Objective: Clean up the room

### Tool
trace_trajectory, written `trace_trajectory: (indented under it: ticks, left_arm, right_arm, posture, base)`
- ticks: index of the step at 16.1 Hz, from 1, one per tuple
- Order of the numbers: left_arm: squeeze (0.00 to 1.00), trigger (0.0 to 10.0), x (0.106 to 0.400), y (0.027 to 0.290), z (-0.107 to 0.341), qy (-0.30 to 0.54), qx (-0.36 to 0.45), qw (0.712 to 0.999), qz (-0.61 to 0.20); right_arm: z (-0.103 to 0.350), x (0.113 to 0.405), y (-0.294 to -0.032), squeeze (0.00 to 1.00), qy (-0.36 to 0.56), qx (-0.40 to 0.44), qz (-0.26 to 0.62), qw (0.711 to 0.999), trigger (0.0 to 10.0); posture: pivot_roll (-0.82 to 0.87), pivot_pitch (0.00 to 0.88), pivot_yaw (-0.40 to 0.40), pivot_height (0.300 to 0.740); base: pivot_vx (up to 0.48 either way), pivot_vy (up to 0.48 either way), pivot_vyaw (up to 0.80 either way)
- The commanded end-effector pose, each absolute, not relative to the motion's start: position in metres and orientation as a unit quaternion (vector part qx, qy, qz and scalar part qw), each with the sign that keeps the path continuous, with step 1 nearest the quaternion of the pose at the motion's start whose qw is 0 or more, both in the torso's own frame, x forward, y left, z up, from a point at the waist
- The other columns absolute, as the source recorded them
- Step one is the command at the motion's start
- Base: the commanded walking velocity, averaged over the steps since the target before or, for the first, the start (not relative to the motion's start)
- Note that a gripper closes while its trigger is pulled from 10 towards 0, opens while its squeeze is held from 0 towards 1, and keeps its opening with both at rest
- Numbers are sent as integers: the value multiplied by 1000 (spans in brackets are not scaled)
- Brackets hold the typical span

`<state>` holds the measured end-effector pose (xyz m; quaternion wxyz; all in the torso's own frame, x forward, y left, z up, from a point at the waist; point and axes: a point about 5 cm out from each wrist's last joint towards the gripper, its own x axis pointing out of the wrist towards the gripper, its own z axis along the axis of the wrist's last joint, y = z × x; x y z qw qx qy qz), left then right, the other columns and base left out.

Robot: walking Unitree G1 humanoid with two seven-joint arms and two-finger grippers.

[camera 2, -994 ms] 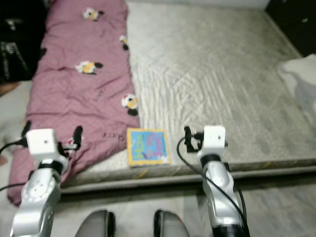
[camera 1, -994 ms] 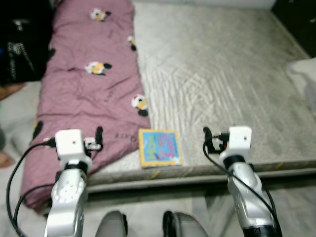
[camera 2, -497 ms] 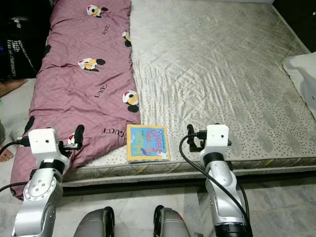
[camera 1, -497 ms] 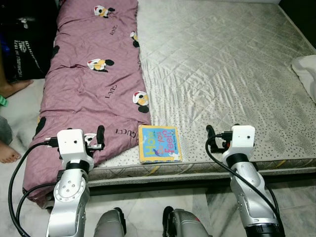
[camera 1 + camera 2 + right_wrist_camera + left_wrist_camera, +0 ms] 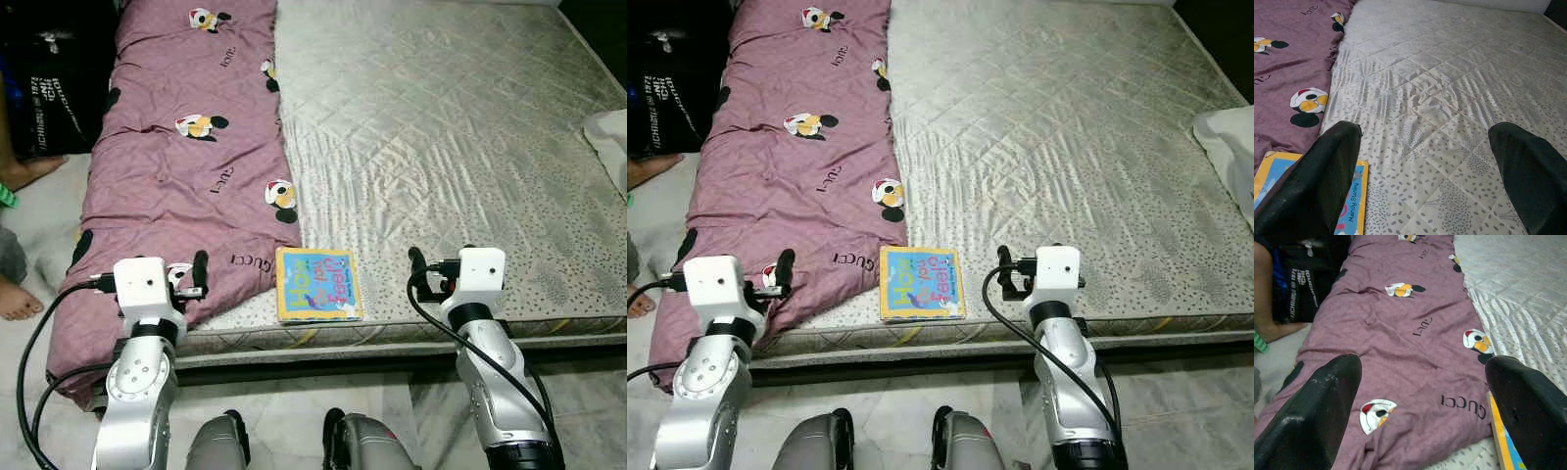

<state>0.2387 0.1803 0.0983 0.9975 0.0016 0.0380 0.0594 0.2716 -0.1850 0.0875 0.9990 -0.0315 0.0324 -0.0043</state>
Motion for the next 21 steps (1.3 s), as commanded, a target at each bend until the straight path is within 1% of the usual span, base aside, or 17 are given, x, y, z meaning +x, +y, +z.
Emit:
trace_trajectory:
  ticks: [1,11,21]
  left_arm:
    - [0,10000,234,178,95,47,-1,998,51]
    - [0,10000,238,175,102,34,1,998,52]
    - [0,10000,239,177,108,13,-2,999,44]
  right_arm:
    - [87,268,-188,0,33,-31,-8,999,10000]
    - [87,266,-188,0,34,-27,-7,999,10000]
    - [85,268,-188,0,38,-33,-2,999,10000]
  posture:
    - [42,222,-56,732]
    - [38,225,-59,616]
    - [43,213,-66,611]
  base:
    - [0,0,0]
    - [0,0,0]
    - [0,0,0]
